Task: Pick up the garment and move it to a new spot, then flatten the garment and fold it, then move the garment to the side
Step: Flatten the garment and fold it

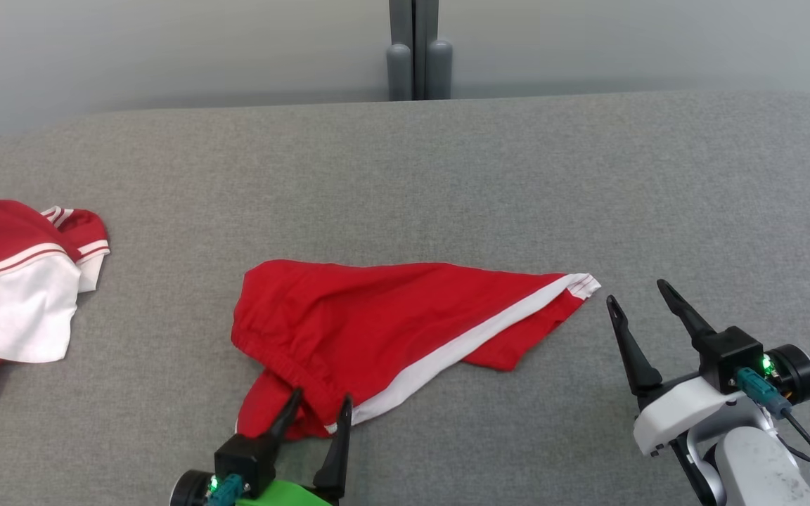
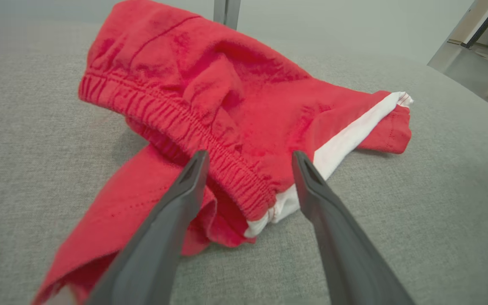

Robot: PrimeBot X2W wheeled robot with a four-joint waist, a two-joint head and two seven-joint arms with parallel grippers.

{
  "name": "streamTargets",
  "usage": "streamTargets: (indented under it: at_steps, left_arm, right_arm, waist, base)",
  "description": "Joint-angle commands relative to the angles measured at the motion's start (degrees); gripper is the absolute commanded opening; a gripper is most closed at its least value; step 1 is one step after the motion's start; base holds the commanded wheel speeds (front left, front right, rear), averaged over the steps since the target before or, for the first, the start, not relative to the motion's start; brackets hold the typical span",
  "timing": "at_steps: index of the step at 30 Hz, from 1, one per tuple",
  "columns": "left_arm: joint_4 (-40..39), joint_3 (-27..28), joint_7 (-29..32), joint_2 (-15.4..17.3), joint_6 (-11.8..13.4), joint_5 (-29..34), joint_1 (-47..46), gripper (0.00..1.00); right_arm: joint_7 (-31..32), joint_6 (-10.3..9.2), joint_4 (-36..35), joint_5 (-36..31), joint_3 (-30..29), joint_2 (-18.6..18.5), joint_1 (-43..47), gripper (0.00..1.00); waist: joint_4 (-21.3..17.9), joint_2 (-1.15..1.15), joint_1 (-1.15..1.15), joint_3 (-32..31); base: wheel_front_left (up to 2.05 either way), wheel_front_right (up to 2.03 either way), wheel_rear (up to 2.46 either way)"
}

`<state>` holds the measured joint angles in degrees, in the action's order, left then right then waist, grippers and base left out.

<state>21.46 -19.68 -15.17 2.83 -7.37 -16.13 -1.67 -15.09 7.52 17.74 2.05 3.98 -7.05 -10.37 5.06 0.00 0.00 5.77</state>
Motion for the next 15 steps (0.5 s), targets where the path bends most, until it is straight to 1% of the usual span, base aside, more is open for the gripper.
streamTargets:
  at_steps: [1,6,10,14,15]
  left_arm:
    - [0.88,-0.21,0.03,0.16,-0.17,-0.73,0.51,1.0]
    - [3.33,-1.37,0.03,0.16,-0.18,-2.46,-1.62,1.0]
    - [6.6,-1.51,0.03,0.16,-0.18,-2.07,-2.99,1.0]
    - [5.88,-2.19,0.03,0.15,-0.18,-3.3,-3.7,1.0]
    - [5.23,-2.46,0.03,0.16,-0.18,-3.11,-3.8,0.76]
  right_arm:
    - [-0.11,-0.06,-0.16,-0.08,-0.01,-0.04,0.04,1.0]
    - [-0.11,-0.06,-0.02,-0.04,0.7,0.14,-0.73,1.0]
    - [-0.12,-0.06,0.04,0.09,1.01,0.16,-0.59,1.0]
    - [-0.11,-0.06,0.22,0.3,1.05,0.14,-0.3,1.0]
    - [-0.12,-0.06,0.22,0.38,1.02,0.15,-0.27,1.0]
  waist:
    - [-0.03,0.0,0.0,0.01]
    - [-0.22,0.0,0.0,0.33]
    - [-0.42,0.0,0.0,0.42]
    - [-0.71,0.0,0.0,0.38]
    - [-0.76,0.0,0.0,0.39]
  base:
    - [0.0,0.0,0.0]
    - [0.0,0.0,0.0]
    - [0.0,0.0,0.0]
    - [0.0,0.0,0.0]
    - [0.0,0.0,0.0]
